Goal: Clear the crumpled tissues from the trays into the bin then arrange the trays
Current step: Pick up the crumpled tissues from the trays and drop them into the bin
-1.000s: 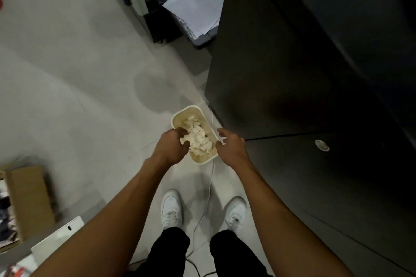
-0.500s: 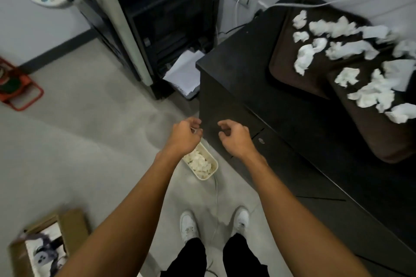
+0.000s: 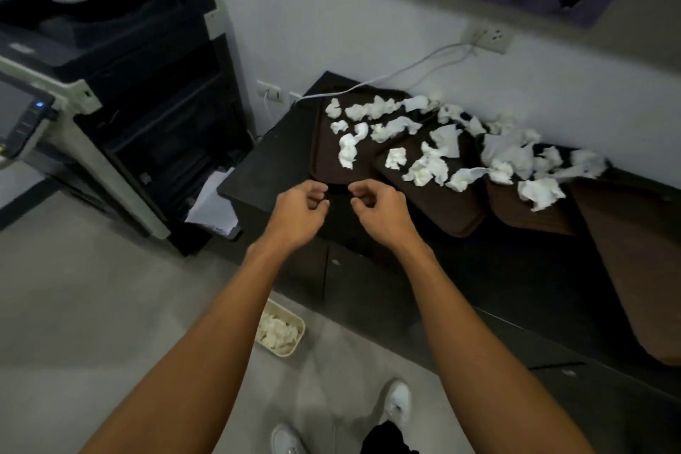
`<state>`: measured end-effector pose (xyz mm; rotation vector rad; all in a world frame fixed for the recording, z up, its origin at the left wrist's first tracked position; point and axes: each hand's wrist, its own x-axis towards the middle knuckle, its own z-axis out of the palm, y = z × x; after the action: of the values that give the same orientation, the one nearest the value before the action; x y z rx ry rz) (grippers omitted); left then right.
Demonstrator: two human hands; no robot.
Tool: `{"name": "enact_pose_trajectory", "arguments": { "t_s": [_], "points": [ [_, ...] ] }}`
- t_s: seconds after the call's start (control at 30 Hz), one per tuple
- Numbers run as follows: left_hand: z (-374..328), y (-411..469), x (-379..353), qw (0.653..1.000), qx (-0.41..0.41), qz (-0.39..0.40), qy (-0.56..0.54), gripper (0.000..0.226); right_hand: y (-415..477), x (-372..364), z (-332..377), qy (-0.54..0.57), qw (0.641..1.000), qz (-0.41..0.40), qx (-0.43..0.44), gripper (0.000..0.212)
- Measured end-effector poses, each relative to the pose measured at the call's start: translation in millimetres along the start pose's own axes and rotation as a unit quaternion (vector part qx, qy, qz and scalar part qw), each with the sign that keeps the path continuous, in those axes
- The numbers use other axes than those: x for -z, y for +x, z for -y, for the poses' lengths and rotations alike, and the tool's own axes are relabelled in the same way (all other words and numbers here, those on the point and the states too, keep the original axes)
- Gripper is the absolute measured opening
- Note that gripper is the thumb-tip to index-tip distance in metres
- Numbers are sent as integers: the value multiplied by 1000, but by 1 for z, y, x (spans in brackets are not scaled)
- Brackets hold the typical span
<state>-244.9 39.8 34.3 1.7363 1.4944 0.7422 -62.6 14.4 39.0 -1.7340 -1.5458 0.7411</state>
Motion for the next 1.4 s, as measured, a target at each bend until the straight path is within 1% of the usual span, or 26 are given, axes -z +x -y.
{"name": "enact_pose_trajectory", "arguments": {
  "t_s": [0.17,0.4,0.6,0.77,0.93,1.03,1.13,1.2,1.27,1.4],
  "points": [
    [-57,22,-41,999,-47,24,-2,30,4,67,-22,-3,999,-49,-9,23],
    [-135,55,-127,993,-94,69,-20,28,11,164,-77,1,992,-119,-33,20],
    [-186,78,-206,988,-111,102,-16,30,14,239,-138,-4,988,-141,-68,22],
    [-216,91,-263,984,-118,130,-10,30,14,278,-191,-2,982,-152,-108,24],
    [-227,102,-301,985,-103,136,-2,29,27,299,-245,-53,978,-152,-136,31],
    [-225,108,-316,986,-90,140,-2,30,41,297,-272,-101,976,-136,-139,42],
    [-221,113,-324,987,-83,140,0,30,53,288,-291,-153,974,-98,-137,58],
    [-218,116,-328,987,-75,141,1,30,57,279,-298,-183,971,-77,-136,64],
    [-215,120,-331,988,-70,135,1,30,57,273,-304,-198,969,-72,-130,62],
    [-208,124,-335,990,-68,127,3,28,47,266,-308,-146,978,-108,-104,39]
  ]
}}
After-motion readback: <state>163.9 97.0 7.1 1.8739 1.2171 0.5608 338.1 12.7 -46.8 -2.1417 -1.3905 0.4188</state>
